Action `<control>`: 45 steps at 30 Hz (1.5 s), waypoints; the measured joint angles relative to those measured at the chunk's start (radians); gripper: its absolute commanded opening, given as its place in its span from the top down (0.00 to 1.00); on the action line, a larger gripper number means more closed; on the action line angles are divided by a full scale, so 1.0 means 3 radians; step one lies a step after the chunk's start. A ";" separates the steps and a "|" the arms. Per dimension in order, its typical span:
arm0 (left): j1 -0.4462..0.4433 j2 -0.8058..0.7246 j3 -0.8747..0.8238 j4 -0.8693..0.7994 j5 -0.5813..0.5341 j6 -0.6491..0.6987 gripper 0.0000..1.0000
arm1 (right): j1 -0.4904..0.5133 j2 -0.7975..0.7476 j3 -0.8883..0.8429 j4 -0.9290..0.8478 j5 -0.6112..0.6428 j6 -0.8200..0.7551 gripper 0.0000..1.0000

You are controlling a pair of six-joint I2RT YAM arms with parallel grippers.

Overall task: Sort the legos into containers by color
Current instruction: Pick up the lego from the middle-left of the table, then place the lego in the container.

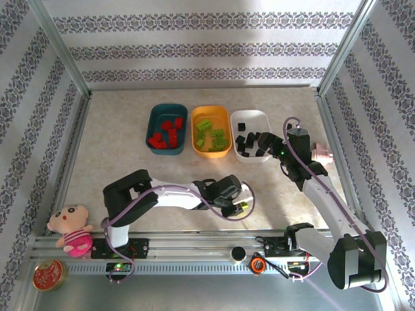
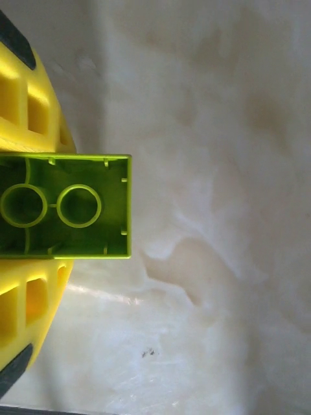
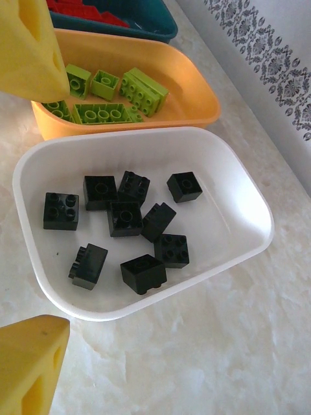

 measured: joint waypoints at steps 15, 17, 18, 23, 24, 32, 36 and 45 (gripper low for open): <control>0.1371 -0.0774 -0.0306 0.0712 -0.0388 -0.1069 0.91 | 0.0085 -0.0001 -0.0181 0.0014 -0.0050 0.0028 0.15; 0.1527 -0.0571 -0.0024 0.0676 -0.0426 -0.1200 0.91 | 0.0156 -0.0001 -0.0234 0.0011 -0.0050 0.0028 0.14; 0.1584 -0.0465 0.0123 0.0657 -0.0434 -0.1246 0.91 | 0.0188 -0.0001 -0.0253 0.0009 -0.0050 0.0027 0.15; 0.1694 0.0055 0.0776 0.0525 -0.0436 -0.1382 0.87 | 0.0273 -0.0006 -0.0328 0.0013 -0.0048 0.0025 0.14; 0.1694 0.0142 0.0876 0.0478 -0.0436 -0.1394 0.84 | 0.0286 -0.0011 -0.0342 0.0013 -0.0048 0.0027 0.14; 0.1708 0.0589 0.1293 0.0144 -0.0437 -0.1471 0.33 | 0.0287 -0.0093 -0.0407 -0.0004 -0.0047 0.0025 0.13; 0.1708 0.0547 0.1270 0.0131 -0.0436 -0.1490 0.15 | 0.0287 -0.0158 -0.0407 -0.0017 -0.0042 0.0027 0.02; 0.1747 -0.0598 0.0397 0.0409 -0.0440 -0.1502 0.00 | 0.0310 -0.0434 -0.0421 -0.0058 0.0039 -0.0005 0.02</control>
